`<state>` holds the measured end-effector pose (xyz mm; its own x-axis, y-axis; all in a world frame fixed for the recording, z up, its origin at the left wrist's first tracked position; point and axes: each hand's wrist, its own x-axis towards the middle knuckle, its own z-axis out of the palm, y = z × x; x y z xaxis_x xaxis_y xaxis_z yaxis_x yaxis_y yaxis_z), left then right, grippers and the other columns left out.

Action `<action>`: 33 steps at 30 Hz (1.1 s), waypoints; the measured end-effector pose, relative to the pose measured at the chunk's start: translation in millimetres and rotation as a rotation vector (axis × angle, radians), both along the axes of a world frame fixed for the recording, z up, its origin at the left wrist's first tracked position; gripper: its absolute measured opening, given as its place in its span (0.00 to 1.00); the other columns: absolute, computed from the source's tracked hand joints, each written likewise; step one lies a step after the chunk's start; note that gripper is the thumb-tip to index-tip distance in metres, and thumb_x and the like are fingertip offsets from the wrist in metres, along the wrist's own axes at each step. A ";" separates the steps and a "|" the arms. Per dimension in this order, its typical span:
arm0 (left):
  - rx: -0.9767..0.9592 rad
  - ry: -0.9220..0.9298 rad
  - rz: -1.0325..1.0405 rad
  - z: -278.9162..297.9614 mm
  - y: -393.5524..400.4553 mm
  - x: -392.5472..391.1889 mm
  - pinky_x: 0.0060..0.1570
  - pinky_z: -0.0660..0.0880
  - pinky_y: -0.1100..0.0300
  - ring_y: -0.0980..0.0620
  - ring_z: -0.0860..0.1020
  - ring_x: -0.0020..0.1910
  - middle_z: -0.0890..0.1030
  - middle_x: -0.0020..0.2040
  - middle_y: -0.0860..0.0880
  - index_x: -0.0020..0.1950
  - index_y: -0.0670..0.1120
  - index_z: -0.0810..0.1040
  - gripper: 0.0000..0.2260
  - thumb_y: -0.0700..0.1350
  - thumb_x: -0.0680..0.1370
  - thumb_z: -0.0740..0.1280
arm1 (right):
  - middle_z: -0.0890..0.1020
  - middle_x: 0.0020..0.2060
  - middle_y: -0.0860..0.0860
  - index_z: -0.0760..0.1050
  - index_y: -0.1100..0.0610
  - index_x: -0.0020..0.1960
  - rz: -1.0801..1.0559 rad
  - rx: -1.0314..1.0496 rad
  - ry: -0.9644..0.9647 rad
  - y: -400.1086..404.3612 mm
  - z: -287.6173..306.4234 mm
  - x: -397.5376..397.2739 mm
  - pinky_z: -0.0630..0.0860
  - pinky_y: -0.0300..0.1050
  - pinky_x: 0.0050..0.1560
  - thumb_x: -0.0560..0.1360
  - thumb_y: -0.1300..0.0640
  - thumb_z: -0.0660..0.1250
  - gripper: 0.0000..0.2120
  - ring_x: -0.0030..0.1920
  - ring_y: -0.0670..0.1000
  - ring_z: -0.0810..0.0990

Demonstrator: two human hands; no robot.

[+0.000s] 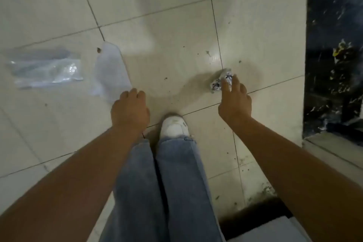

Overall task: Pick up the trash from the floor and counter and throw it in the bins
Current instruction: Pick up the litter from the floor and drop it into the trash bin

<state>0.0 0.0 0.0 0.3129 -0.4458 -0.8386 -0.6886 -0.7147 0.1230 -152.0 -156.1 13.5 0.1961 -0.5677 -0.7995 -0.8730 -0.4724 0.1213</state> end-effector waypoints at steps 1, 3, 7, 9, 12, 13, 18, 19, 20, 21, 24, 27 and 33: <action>0.000 -0.006 0.066 -13.0 0.0 1.0 0.62 0.71 0.49 0.41 0.66 0.70 0.67 0.70 0.40 0.69 0.38 0.66 0.19 0.44 0.80 0.60 | 0.46 0.78 0.55 0.48 0.51 0.76 -0.106 -0.015 -0.025 -4.8 -13.3 -1.0 0.67 0.55 0.70 0.73 0.71 0.61 0.39 0.76 0.59 0.53; 0.009 -0.047 0.222 -32.9 4.8 6.3 0.69 0.65 0.45 0.39 0.58 0.75 0.59 0.76 0.37 0.74 0.38 0.60 0.25 0.45 0.79 0.62 | 0.46 0.77 0.55 0.51 0.50 0.76 -0.298 -0.042 -0.100 -11.0 -34.7 0.8 0.69 0.53 0.68 0.72 0.75 0.60 0.40 0.75 0.59 0.54; 0.098 -0.119 0.395 -52.5 18.1 16.8 0.69 0.64 0.41 0.34 0.56 0.74 0.53 0.76 0.34 0.75 0.42 0.55 0.32 0.48 0.77 0.67 | 0.67 0.66 0.63 0.62 0.55 0.71 -0.428 -0.041 -0.113 -8.2 -64.5 11.8 0.74 0.52 0.60 0.74 0.68 0.60 0.27 0.62 0.65 0.72; 0.118 -0.127 0.431 -58.2 23.0 24.1 0.65 0.67 0.41 0.34 0.63 0.70 0.59 0.74 0.34 0.75 0.43 0.55 0.32 0.48 0.76 0.68 | 0.71 0.61 0.64 0.64 0.57 0.69 -0.423 -0.050 -0.121 1.8 -72.0 20.2 0.75 0.52 0.53 0.75 0.64 0.61 0.22 0.56 0.65 0.76; 0.082 -0.140 0.404 -65.3 24.4 32.8 0.58 0.72 0.44 0.34 0.72 0.62 0.69 0.66 0.34 0.71 0.39 0.62 0.23 0.44 0.79 0.65 | 0.78 0.54 0.63 0.68 0.58 0.63 -0.412 -0.020 -0.179 22.0 -76.8 31.8 0.74 0.49 0.43 0.75 0.57 0.63 0.17 0.50 0.62 0.79; 0.073 -0.142 0.403 -67.8 23.8 35.6 0.57 0.72 0.45 0.35 0.74 0.60 0.71 0.64 0.35 0.68 0.38 0.66 0.19 0.43 0.80 0.62 | 0.79 0.52 0.62 0.68 0.58 0.62 -0.396 -0.001 -0.192 28.8 -77.6 35.3 0.73 0.47 0.41 0.75 0.54 0.64 0.17 0.48 0.61 0.79; -0.009 -0.107 0.433 -67.3 21.4 44.3 0.52 0.72 0.51 0.39 0.76 0.58 0.78 0.59 0.37 0.59 0.36 0.76 0.12 0.40 0.81 0.58 | 0.80 0.46 0.57 0.71 0.58 0.59 -0.312 0.082 -0.226 54.2 -67.7 58.6 0.72 0.45 0.40 0.75 0.48 0.64 0.18 0.43 0.56 0.77; -0.036 -0.103 0.435 -60.8 18.6 45.0 0.47 0.71 0.54 0.40 0.76 0.57 0.78 0.58 0.37 0.58 0.37 0.77 0.12 0.39 0.81 0.58 | 0.79 0.46 0.57 0.71 0.59 0.59 -0.300 0.082 -0.235 56.0 -62.4 63.2 0.71 0.45 0.40 0.75 0.48 0.64 0.18 0.45 0.57 0.78; -0.065 -0.102 0.438 -50.4 15.8 46.2 0.44 0.68 0.57 0.40 0.76 0.56 0.78 0.57 0.37 0.58 0.38 0.77 0.12 0.40 0.81 0.58 | 0.79 0.48 0.58 0.71 0.59 0.59 -0.287 0.076 -0.241 56.4 -53.9 68.4 0.70 0.45 0.41 0.74 0.48 0.64 0.19 0.47 0.58 0.78; -0.087 -0.100 0.440 -36.2 11.5 47.7 0.43 0.66 0.58 0.40 0.77 0.55 0.78 0.57 0.38 0.58 0.39 0.78 0.12 0.40 0.81 0.58 | 0.77 0.51 0.59 0.72 0.59 0.60 -0.285 0.069 -0.236 55.2 -42.8 73.8 0.72 0.47 0.44 0.74 0.47 0.64 0.20 0.51 0.59 0.77; -0.159 -0.105 0.409 17.9 -5.3 56.4 0.45 0.69 0.57 0.41 0.76 0.56 0.75 0.60 0.40 0.61 0.40 0.78 0.13 0.41 0.81 0.58 | 0.72 0.58 0.60 0.73 0.61 0.61 -0.337 0.040 -0.221 43.1 3.9 89.6 0.74 0.50 0.54 0.73 0.47 0.66 0.23 0.59 0.60 0.73; -0.222 -0.104 0.381 81.3 -29.0 71.3 0.52 0.73 0.54 0.42 0.74 0.59 0.73 0.62 0.40 0.61 0.40 0.78 0.13 0.42 0.81 0.59 | 0.71 0.60 0.60 0.73 0.64 0.59 -0.400 0.035 -0.265 21.4 64.8 104.6 0.73 0.48 0.57 0.73 0.49 0.66 0.22 0.60 0.59 0.72; -0.313 -0.129 0.251 217.4 -107.5 103.6 0.49 0.71 0.55 0.43 0.74 0.58 0.76 0.59 0.41 0.58 0.40 0.79 0.12 0.42 0.81 0.58 | 0.78 0.56 0.61 0.71 0.64 0.61 -0.508 -0.021 -0.397 -49.3 207.2 125.8 0.76 0.52 0.53 0.71 0.49 0.68 0.24 0.55 0.61 0.77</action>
<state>103.6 -107.5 217.4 0.5379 -0.5698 -0.6213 -0.5223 -0.8038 0.2849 -26.2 -205.5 220.8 0.1772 -0.6823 -0.7093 -0.9676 0.0111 -0.2524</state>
